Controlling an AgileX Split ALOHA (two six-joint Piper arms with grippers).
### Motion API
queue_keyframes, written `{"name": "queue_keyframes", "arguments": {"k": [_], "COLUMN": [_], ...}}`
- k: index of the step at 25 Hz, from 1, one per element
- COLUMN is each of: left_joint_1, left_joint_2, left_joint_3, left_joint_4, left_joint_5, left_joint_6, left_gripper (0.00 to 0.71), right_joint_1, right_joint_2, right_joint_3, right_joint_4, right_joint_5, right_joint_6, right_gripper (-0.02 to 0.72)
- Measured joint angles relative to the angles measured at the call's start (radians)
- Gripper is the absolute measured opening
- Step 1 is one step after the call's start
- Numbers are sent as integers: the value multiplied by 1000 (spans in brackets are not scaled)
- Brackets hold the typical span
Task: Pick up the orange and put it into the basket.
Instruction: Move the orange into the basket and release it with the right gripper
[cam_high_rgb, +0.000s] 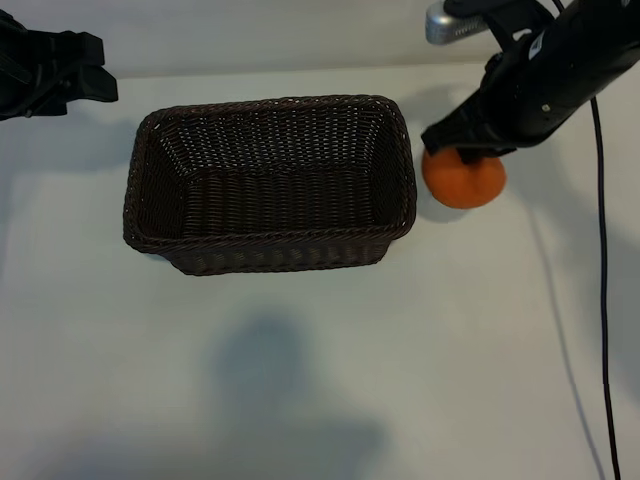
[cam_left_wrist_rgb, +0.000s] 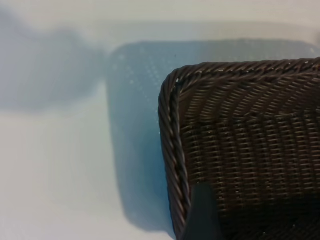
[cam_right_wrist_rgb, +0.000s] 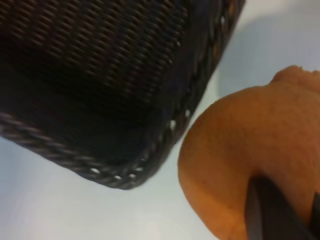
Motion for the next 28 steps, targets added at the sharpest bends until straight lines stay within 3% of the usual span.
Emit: {"name": "queue_keyframes", "arguments": {"k": [6, 12, 18, 22, 28], "left_joint_1": [0, 0, 0, 0, 0], "left_joint_2": [0, 0, 0, 0, 0], "left_joint_3": [0, 0, 0, 0, 0], "left_joint_4": [-2, -2, -2, -2, -2], "left_joint_5": [0, 0, 0, 0, 0], "left_joint_6": [0, 0, 1, 3, 3], "left_gripper": [591, 591, 591, 591, 590], "right_joint_1": [42, 158, 193, 193, 193], "right_joint_2": [0, 0, 1, 60, 195], "right_joint_3": [-20, -20, -24, -90, -263], "right_joint_4": [121, 155, 177, 182, 182], "right_joint_5": [-10, -125, -237, -204, -94], "right_joint_6": [-80, -106, -123, -128, -130], "right_gripper": [47, 47, 47, 47, 47]}}
